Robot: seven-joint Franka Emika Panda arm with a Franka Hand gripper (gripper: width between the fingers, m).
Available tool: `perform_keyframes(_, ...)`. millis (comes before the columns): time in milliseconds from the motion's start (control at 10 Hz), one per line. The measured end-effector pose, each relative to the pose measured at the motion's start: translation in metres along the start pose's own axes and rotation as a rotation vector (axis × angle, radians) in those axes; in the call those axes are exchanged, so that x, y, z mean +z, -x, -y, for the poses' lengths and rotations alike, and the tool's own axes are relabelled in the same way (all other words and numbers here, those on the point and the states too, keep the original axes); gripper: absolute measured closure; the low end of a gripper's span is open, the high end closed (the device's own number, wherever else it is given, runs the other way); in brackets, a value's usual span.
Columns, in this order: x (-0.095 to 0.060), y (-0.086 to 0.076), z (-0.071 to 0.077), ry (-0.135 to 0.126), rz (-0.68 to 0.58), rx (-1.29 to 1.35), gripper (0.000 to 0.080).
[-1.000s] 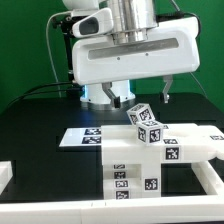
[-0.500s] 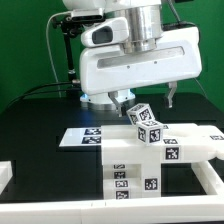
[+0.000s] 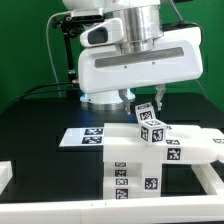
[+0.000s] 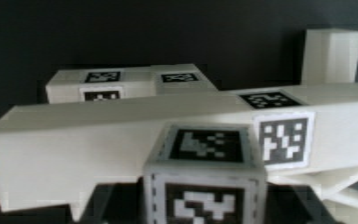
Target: Assemble chair
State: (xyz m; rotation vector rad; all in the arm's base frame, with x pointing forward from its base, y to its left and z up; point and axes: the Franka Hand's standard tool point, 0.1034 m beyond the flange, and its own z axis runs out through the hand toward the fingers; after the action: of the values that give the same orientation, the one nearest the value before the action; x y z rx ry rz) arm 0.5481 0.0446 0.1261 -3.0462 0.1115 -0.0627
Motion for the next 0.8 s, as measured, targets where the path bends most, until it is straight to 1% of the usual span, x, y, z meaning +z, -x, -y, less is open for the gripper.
perform_keyframes(200,0.0001,0.0001,0.0002,0.000,0.000,0.126,0.0518)
perform_keyframes(400,0.0005,0.0002,0.0004,0.000,0.001,0.323,0.0518)
perform_keyframes(600,0.0007,-0.0012,0.0011,0.016,0.012,0.531,0.0518)
perform_keyframes(800,0.0011,-0.0001,0.0049,0.017,0.017,0.785,0.0518)
